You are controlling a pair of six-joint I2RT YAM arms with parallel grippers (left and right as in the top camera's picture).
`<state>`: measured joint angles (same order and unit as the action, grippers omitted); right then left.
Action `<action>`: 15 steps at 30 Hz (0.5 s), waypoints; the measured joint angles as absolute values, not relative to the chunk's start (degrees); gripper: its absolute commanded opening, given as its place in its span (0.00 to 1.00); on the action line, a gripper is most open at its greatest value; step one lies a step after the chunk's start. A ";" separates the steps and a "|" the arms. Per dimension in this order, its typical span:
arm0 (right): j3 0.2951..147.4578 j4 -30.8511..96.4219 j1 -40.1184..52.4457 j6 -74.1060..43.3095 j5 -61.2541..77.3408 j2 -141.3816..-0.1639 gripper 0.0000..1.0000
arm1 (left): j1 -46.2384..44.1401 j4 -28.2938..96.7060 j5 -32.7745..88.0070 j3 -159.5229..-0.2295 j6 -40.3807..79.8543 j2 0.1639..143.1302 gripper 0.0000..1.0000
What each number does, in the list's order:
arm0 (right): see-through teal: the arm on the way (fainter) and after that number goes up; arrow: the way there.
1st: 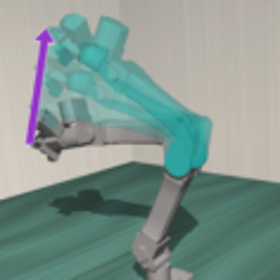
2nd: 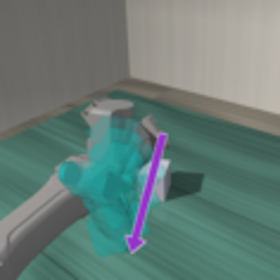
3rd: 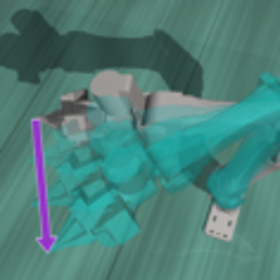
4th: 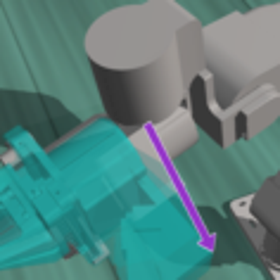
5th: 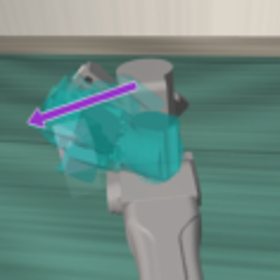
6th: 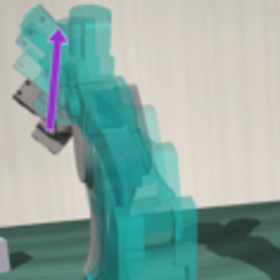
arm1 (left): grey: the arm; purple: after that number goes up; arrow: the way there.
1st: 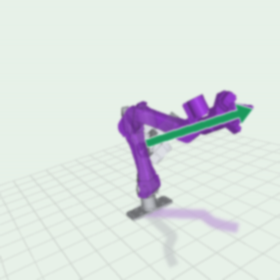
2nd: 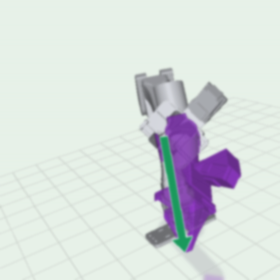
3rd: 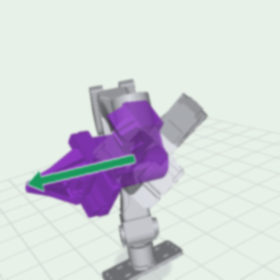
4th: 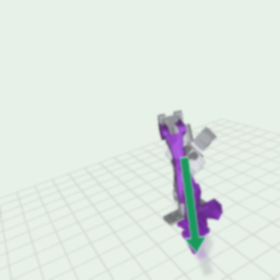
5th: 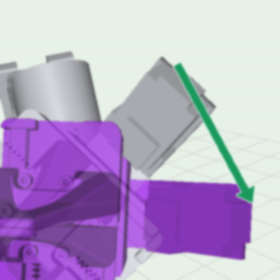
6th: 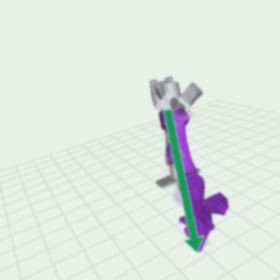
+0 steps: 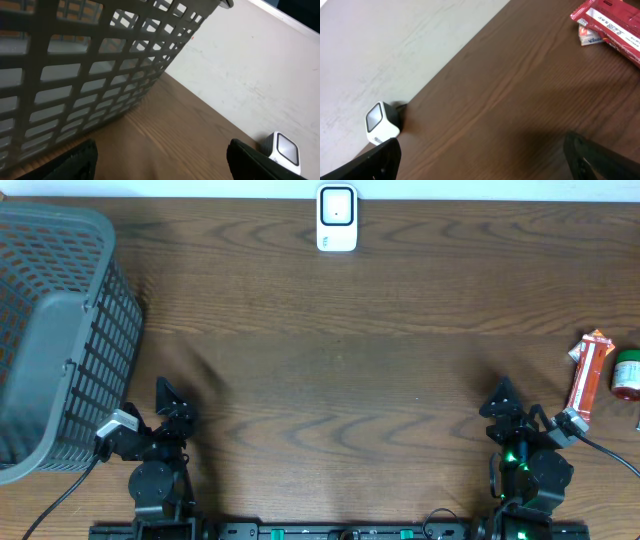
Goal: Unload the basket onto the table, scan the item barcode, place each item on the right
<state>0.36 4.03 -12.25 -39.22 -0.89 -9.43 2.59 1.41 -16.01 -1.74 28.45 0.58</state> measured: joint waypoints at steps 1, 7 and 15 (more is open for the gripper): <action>0.36 4.03 -12.19 -39.20 -0.89 -9.43 0.99 | 2.57 1.41 -16.01 -1.74 28.45 0.58 0.83; 0.36 4.05 -8.47 -39.22 -0.91 -8.64 0.99 | 2.57 1.41 -16.01 -1.74 28.45 0.58 0.84; 0.36 3.42 -1.15 -32.21 -1.45 -0.86 0.99 | 2.57 1.41 -16.01 -1.74 28.45 0.58 0.84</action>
<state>0.36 3.42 -1.15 -32.21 -1.45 -0.86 2.57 1.41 -16.01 -1.74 28.45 0.58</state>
